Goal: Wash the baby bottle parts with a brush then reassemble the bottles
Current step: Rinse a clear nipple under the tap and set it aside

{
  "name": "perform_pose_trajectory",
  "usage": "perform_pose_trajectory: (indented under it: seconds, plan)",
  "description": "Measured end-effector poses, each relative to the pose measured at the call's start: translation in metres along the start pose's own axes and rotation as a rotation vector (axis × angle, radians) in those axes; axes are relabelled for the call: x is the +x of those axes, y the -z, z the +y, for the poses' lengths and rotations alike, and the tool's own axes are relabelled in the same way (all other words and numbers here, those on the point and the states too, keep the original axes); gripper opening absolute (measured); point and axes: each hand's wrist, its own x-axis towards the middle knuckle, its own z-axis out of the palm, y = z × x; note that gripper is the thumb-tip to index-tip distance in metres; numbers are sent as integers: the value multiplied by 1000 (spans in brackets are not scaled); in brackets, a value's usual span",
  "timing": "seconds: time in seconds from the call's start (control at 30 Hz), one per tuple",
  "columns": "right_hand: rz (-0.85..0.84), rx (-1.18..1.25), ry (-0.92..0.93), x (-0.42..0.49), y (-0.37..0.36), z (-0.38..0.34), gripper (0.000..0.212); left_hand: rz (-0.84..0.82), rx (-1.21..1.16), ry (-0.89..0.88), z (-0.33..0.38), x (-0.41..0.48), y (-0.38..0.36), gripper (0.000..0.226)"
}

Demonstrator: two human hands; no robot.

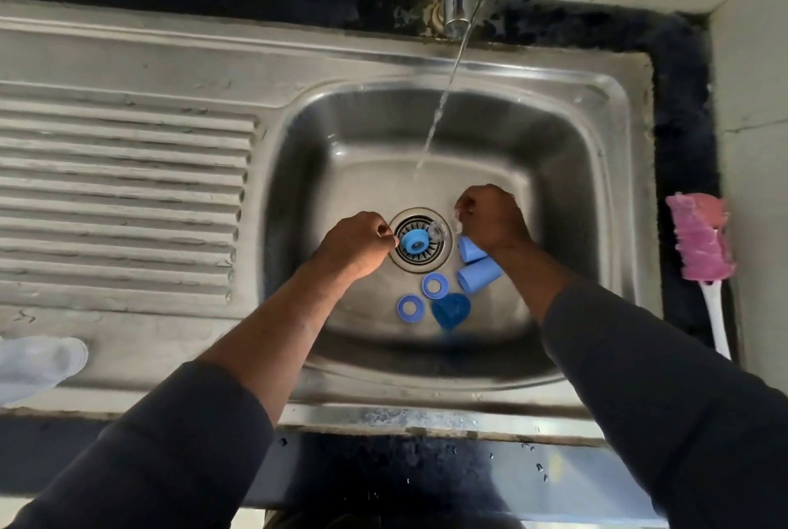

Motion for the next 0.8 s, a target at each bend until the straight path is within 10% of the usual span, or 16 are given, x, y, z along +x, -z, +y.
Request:
perform_pose_trajectory:
  seconds: [0.3, 0.8]
  plan:
    - [98, 692, -300, 11, 30, 21, 31, 19, -49, -15, 11, 15, -5, 21]
    - [23, 533, -239, -4, 25, 29, 35, 40, -109, 41, 7, 31, -6, 23]
